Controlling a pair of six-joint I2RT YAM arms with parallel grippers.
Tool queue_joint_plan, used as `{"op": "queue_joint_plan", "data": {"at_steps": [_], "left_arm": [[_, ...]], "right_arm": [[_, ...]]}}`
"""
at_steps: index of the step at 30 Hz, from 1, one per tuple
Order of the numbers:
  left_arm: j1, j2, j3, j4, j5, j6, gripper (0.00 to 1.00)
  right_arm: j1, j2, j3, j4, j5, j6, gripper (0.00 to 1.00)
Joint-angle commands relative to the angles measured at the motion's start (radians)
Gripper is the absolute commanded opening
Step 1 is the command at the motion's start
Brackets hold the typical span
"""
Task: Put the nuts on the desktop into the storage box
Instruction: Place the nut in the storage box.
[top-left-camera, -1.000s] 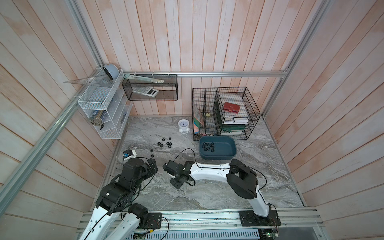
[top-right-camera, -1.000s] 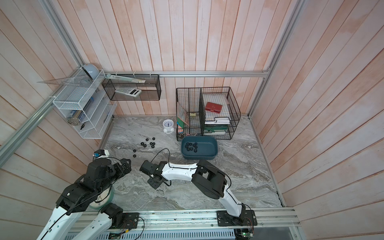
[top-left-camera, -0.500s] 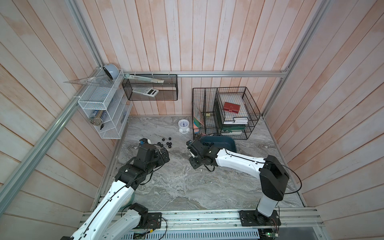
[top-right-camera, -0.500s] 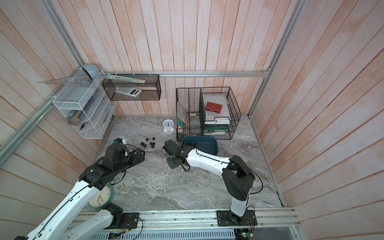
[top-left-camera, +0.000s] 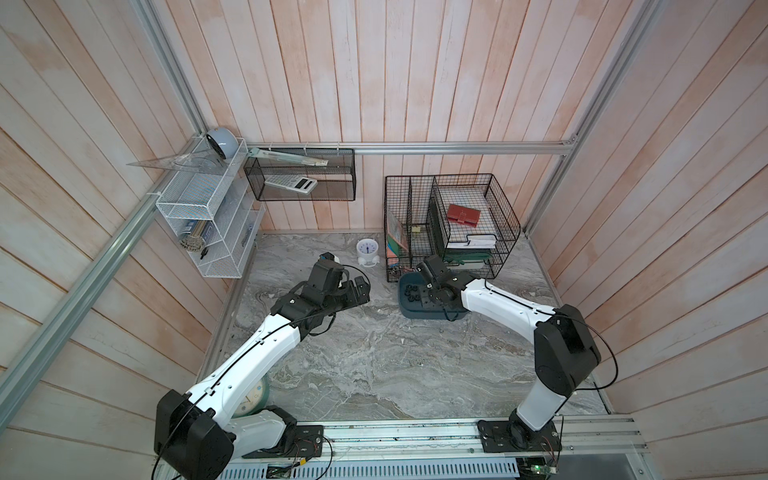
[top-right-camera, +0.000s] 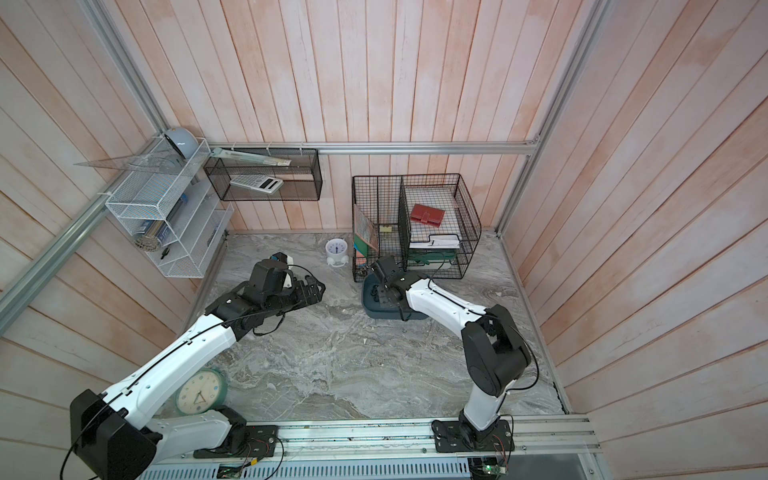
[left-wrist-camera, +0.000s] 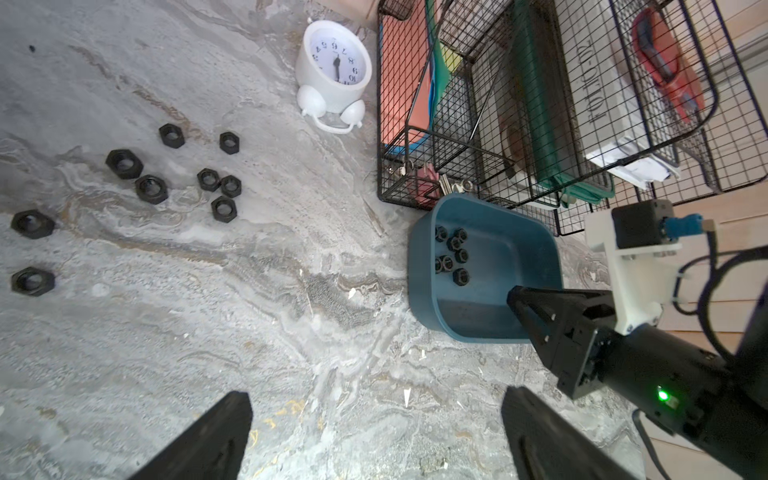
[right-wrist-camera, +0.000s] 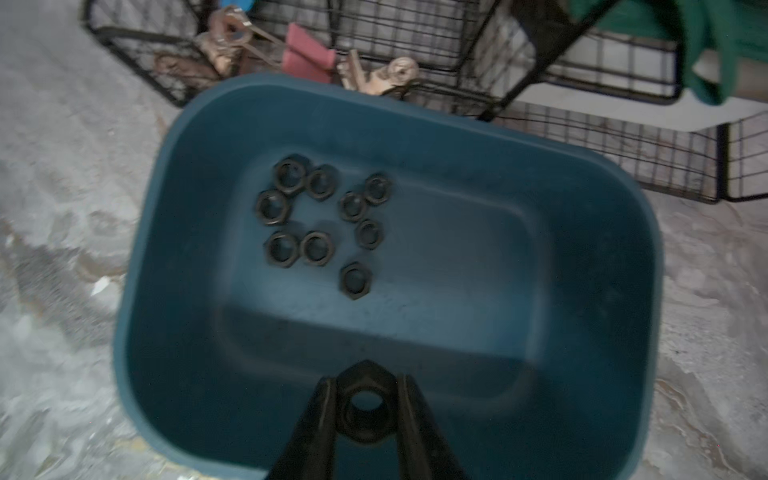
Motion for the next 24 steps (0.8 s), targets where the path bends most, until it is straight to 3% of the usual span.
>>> {"op": "queue_joint_plan", "data": {"at_steps": [1,10,24], "left_arm": [[-0.002,0.037,0.055,0.026,0.026,0.045,1.00],[0.010,0.124,0.130,-0.001,0.023,0.087,1.00],[0.050,0.150,0.151,-0.011,0.018,0.096,1.00]], "right_arm": [[-0.041,0.058,0.019,0.013,0.021,0.019,0.24],[-0.115,0.206,0.115,0.048,-0.009,0.010,0.24],[-0.132,0.367,0.265,0.035,-0.066,-0.011,0.27]]}}
